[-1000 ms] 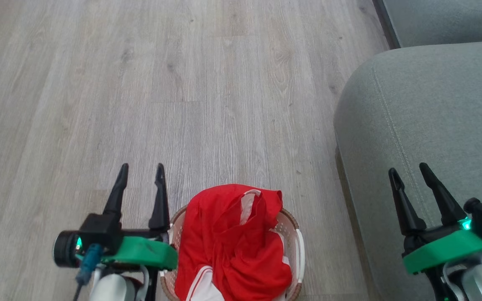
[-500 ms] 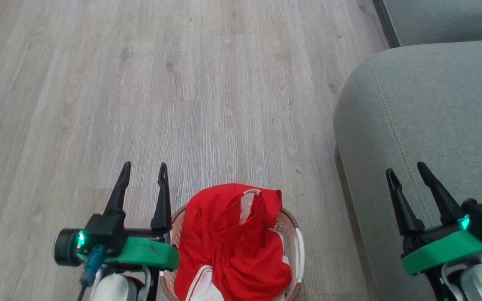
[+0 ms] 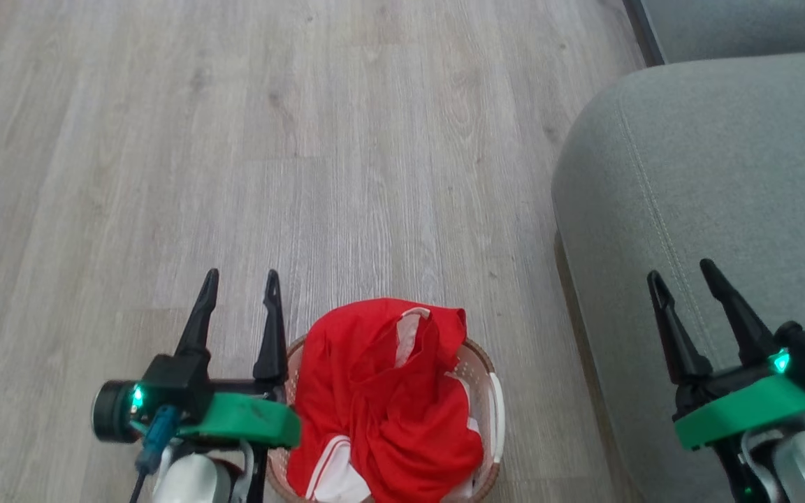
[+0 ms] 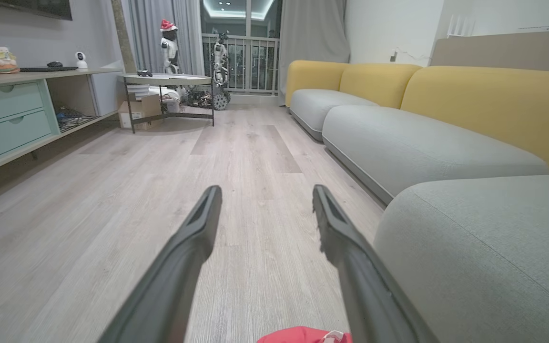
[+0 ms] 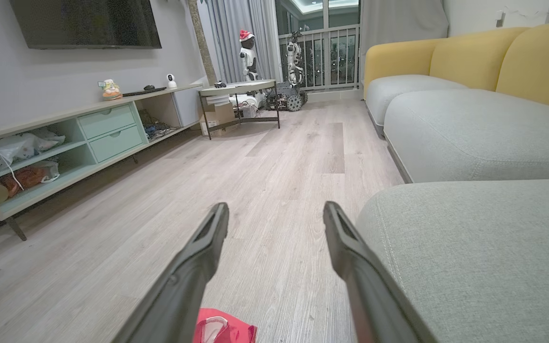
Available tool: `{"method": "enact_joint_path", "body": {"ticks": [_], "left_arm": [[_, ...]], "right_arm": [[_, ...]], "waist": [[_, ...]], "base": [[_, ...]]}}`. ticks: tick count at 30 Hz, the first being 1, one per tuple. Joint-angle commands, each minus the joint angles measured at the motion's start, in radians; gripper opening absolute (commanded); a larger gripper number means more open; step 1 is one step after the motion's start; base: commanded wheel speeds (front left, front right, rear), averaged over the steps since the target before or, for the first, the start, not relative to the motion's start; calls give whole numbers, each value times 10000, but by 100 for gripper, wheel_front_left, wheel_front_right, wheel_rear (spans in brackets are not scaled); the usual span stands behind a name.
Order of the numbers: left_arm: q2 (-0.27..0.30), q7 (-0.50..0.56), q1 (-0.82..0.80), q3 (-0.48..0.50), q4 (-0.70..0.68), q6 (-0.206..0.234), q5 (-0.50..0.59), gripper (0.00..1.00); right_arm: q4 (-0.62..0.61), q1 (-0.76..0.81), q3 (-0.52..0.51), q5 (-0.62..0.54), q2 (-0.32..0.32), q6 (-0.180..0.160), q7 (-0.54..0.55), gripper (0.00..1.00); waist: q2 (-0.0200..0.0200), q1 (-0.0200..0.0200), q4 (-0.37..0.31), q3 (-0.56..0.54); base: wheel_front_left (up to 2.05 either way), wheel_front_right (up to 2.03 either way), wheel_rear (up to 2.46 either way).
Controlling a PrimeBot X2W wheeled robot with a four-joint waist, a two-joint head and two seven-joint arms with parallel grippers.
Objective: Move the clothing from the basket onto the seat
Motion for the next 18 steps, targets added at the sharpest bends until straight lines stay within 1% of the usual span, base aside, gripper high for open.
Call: {"method": "enact_joint_path", "body": {"ticks": [1, 9, 18], "left_arm": [[87, -126, -616, 180, -262, 79, -82, 100], [87, -126, -883, -228, 118, 337, -309, 100], [87, -126, -1505, -859, 1213, 825, -683, 100]], "right_arm": [[-378, -407, 119, 102, -344, -2, -93, 100], [-611, -658, 95, 408, -705, -2, -93, 100], [-1036, -1158, 37, 928, -1308, -2, -93, 100]], "waist": [[0, 0, -71, 124], [0, 0, -373, 787], [0, 0, -846, 2014]], "base": [[0, 0, 0], [0, 0, 0], [0, 0, 0]]}}
